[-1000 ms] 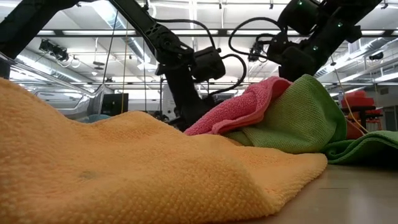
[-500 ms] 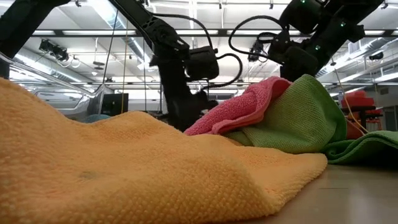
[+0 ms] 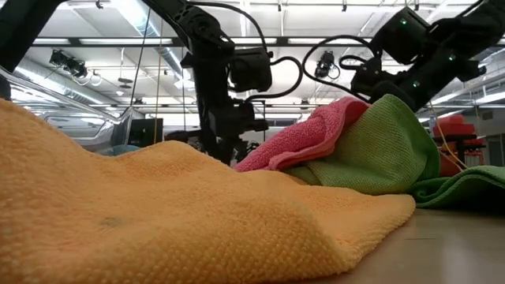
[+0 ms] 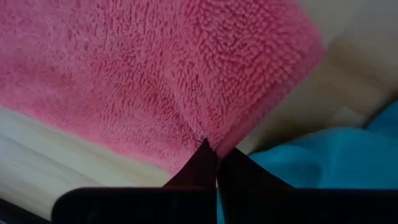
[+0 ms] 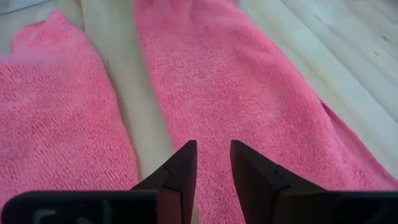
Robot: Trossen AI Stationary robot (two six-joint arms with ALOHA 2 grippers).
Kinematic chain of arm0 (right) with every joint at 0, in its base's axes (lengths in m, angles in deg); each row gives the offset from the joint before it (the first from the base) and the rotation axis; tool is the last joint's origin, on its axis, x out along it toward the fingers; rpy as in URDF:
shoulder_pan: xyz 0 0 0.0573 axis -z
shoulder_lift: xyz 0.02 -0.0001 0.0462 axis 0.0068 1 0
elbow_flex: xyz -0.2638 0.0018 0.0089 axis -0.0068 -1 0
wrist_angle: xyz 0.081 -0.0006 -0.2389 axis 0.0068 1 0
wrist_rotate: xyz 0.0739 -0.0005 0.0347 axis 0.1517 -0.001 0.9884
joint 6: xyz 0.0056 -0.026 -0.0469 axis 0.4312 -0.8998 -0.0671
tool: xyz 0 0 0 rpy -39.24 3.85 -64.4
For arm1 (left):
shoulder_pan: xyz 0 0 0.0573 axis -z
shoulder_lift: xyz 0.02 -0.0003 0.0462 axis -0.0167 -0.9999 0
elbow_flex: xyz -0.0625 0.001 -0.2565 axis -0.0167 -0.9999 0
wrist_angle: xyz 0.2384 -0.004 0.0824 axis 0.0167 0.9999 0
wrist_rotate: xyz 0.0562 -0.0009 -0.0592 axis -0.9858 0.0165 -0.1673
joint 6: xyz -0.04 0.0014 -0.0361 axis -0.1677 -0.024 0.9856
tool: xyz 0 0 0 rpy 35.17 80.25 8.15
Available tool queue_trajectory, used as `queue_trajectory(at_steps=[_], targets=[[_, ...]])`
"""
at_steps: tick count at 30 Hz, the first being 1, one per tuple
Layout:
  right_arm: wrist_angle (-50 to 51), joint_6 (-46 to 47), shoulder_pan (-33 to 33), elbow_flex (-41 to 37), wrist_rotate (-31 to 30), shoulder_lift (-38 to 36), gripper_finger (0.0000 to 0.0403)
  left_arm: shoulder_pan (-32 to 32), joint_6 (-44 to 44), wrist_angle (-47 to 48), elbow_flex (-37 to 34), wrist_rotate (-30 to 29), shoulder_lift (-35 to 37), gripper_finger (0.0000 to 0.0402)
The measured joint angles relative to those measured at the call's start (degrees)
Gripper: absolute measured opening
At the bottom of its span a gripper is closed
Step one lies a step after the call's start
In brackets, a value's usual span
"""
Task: Fold microfiber towels
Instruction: Fold the top pink microfiber cloth
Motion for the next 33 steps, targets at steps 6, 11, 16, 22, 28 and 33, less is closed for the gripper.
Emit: queue_trajectory(at_steps=[6, 11, 16, 22, 28, 33], targets=[[-4.1, 1.3, 0.0, -0.9, 0.0, 4.0, 0.0106, 0.6, -1.1, 0.6, 0.2, -0.7, 1.8, 0.0007], [-10.2, 1.4, 0.6, -0.4, 0.0, 9.5, 0.0106, 0.8, -1.3, 3.8, 1.2, -0.8, 3.1, 0.0005], [-15.0, 0.6, 2.5, 0.5, 0.0, 14.4, 0.0106, 0.9, 1.6, 9.2, 4.0, -0.8, 3.1, 0.0008], [-21.4, -2.6, 4.0, 3.4, 2.0, 21.4, 0.0106, 0.9, 4.3, 12.8, 4.1, -1.0, 4.2, 0.0007], [-21.3, -6.8, 5.2, 12.6, 6.7, 30.1, 0.0106, 1.5, 6.8, 18.0, 4.1, -1.1, 6.0, 0.0006], [-18.2, -9.9, 5.4, 19.8, 9.6, 35.2, 0.0106, 2.1, 8.4, 19.1, 4.1, -1.2, 7.5, 0.0012]])
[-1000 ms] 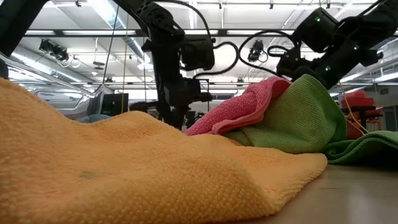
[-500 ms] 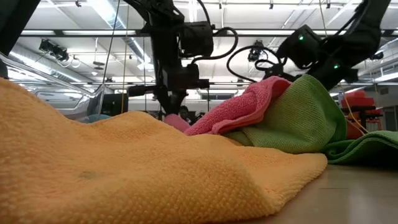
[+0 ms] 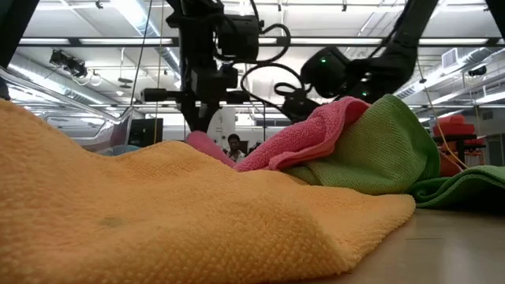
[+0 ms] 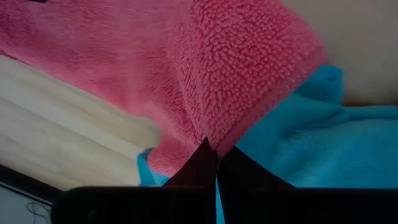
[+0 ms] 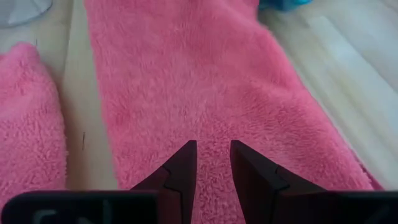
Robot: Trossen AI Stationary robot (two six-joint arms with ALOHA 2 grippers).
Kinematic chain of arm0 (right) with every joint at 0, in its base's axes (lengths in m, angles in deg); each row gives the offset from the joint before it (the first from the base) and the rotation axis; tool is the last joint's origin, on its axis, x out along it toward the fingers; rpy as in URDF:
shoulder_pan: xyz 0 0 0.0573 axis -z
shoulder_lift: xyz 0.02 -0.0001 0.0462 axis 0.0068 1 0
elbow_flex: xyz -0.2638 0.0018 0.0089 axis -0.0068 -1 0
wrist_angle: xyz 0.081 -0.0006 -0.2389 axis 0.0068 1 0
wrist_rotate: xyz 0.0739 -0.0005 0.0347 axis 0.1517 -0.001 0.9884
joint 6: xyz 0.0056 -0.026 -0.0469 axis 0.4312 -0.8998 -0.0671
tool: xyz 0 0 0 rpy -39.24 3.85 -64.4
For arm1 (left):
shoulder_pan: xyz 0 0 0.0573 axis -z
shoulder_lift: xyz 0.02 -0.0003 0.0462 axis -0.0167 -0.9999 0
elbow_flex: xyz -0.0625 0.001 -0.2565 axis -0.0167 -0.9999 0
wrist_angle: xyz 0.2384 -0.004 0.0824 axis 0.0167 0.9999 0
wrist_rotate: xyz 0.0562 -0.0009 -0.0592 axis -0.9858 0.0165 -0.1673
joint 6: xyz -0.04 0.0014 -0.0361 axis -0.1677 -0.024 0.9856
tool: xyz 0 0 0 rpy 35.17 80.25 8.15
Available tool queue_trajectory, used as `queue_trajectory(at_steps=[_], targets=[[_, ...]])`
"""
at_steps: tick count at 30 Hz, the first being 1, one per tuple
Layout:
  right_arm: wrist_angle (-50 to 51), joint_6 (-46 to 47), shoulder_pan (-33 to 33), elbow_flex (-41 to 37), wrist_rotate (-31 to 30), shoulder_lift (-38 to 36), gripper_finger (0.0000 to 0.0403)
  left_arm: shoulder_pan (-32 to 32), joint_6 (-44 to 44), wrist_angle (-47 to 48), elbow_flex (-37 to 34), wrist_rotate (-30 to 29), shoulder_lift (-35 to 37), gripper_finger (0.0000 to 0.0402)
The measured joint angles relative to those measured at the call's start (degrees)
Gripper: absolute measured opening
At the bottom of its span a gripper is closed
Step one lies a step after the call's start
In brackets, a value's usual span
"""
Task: Fold microfiber towels
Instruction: Fold the top pink microfiber cloth
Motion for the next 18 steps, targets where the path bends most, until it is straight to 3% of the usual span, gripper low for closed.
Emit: queue_trajectory(at_steps=[4, 18], targets=[[6.1, -1.7, 0.0, 2.6, 0.1, -0.1, 0.0106, 0.1, 0.0, -0.5, 0.0, 0.0, 0.0, 0.0011], [31.3, -3.1, 3.2, 2.6, -3.0, -12.0, 0.0106, 0.9, -1.6, -4.4, 0.0, -0.2, -0.1, 0.0006]])
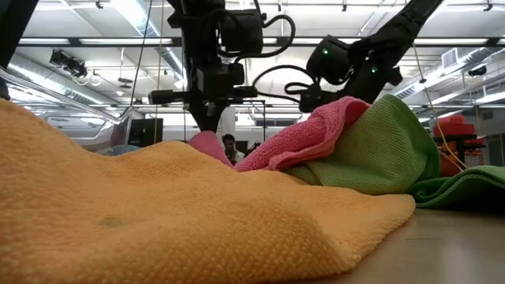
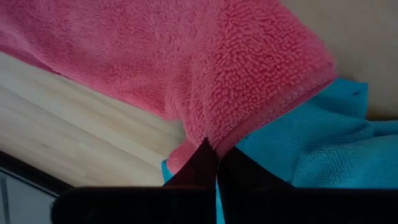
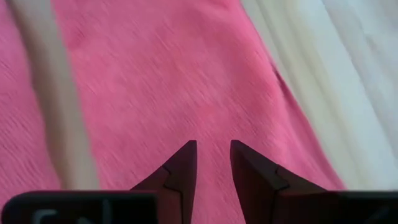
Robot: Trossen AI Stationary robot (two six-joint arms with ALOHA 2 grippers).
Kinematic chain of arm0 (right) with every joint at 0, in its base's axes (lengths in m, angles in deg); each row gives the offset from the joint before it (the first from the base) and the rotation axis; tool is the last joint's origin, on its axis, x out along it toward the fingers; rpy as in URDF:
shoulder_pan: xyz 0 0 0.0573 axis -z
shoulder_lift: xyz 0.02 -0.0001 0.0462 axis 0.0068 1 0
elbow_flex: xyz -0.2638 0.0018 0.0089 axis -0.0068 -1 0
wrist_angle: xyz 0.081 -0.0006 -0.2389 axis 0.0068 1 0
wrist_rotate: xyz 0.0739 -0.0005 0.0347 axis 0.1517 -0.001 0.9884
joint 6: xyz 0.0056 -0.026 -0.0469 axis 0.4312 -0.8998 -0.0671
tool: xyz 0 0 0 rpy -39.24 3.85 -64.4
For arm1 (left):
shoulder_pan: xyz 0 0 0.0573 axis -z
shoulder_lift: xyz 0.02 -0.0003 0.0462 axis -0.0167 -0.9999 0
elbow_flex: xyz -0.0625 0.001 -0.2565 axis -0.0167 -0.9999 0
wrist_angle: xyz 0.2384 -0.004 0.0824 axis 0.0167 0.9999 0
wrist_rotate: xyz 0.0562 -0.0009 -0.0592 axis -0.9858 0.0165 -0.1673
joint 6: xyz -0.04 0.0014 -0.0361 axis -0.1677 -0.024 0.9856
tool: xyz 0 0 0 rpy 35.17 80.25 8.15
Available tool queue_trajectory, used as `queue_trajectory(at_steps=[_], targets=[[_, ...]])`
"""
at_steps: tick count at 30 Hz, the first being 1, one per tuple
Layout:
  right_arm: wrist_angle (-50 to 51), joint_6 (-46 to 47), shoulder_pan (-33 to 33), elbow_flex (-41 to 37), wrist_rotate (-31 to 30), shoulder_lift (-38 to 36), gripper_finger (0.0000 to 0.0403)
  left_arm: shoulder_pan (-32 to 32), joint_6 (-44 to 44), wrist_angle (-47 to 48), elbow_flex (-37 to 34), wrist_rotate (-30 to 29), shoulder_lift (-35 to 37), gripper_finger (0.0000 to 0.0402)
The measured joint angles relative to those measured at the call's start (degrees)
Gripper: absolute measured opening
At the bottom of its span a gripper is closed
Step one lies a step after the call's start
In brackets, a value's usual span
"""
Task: Fold microfiber towels
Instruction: Fold the top pink microfiber cloth
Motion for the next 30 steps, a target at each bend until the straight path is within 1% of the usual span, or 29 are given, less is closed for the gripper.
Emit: queue_trajectory(at_steps=[6, 10, 12, 15, 22, 25, 30], targets=[[12.5, -3.5, 2.5, 0.0, -0.8, -6.0, 0.0106, 0.1, 0.2, 0.0, 0.0, 0.0, 0.0, 0.0021], [16.6, -5.9, 4.3, -0.9, -0.9, -7.7, 0.0106, 0.1, -0.4, 0.0, 0.0, 0.0, 0.0, 0.0011], [16.0, -6.7, 5.0, -2.3, -0.9, -7.6, 0.0106, 0.1, -0.5, -0.1, 0.0, 0.0, 0.0, 0.0007], [14.7, -6.8, 5.6, -5.3, -0.9, -7.2, 0.0106, 0.1, -0.5, -0.8, 0.0, 0.0, 0.0, 0.0011], [5.1, -6.2, 5.4, -11.7, -0.9, -7.4, 0.0106, 0.3, -4.2, -4.9, 0.0, 0.0, 0.0, 0.0008], [2.4, -5.7, 4.9, -12.9, -1.1, -7.5, 0.0106, 0.3, -5.5, -7.2, 0.0, 0.1, 0.0, 0.0013], [1.0, -5.6, 4.8, -13.0, -1.1, -7.3, 0.0106, 0.3, -6.3, -10.2, 0.0, 1.1, 0.0, 0.0006]])
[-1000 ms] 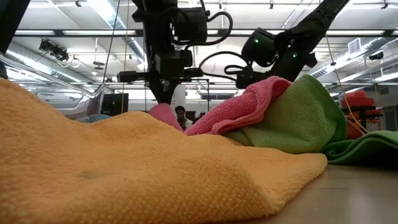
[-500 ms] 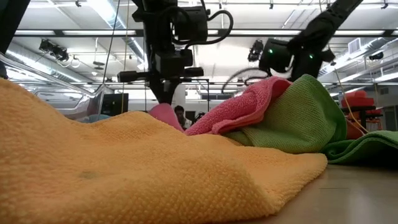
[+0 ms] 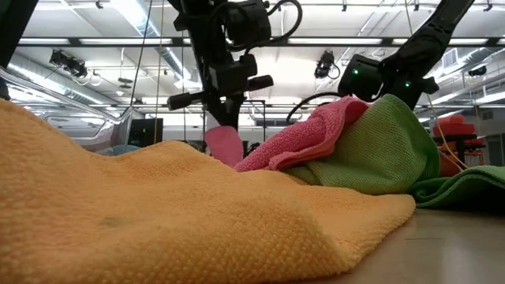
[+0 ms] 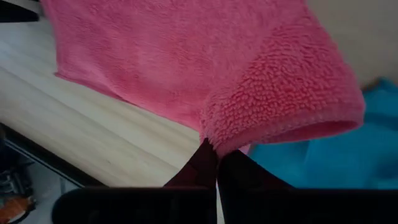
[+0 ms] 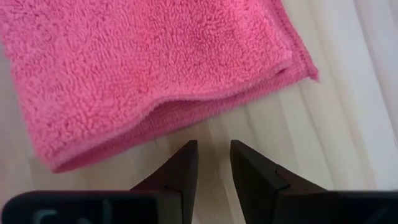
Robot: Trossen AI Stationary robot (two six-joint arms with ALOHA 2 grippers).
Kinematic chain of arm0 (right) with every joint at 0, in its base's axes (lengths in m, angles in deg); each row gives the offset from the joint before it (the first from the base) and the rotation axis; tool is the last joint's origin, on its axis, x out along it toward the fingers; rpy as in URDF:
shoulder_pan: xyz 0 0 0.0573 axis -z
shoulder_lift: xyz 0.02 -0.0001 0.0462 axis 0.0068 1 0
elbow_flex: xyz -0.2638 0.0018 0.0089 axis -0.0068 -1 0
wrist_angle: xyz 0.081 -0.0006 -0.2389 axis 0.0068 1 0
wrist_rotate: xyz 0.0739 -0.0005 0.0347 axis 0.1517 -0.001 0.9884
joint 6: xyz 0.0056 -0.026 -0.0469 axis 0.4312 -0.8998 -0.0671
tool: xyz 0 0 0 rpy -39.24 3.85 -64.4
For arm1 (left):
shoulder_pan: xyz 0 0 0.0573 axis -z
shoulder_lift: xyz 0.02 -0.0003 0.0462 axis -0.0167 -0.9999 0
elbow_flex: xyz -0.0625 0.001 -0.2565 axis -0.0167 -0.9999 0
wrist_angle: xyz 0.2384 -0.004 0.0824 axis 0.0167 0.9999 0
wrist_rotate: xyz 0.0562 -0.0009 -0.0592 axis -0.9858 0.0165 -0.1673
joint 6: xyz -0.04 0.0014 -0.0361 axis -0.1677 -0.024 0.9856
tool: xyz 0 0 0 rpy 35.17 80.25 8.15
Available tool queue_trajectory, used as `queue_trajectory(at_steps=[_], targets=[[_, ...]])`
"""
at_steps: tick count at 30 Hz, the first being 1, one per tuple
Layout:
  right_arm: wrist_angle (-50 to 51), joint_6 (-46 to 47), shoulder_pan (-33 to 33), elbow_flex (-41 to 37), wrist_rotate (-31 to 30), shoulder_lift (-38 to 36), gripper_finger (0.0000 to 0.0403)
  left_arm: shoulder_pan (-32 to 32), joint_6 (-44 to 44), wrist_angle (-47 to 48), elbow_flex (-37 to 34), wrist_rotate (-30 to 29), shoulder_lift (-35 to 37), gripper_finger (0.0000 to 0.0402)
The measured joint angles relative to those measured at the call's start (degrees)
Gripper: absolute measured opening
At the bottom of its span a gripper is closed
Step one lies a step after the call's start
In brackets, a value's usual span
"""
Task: Fold microfiber towels
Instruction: Fold the top pink microfiber cloth
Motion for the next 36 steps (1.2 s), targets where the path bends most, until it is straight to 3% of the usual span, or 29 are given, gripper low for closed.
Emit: queue_trajectory(at_steps=[36], targets=[[-5.0, 2.8, -3.2, 0.0, 0.8, 2.5, 0.0106, 0.0, 4.4, -23.6, 0.0, 1.6, -9.1, 0.0017]])
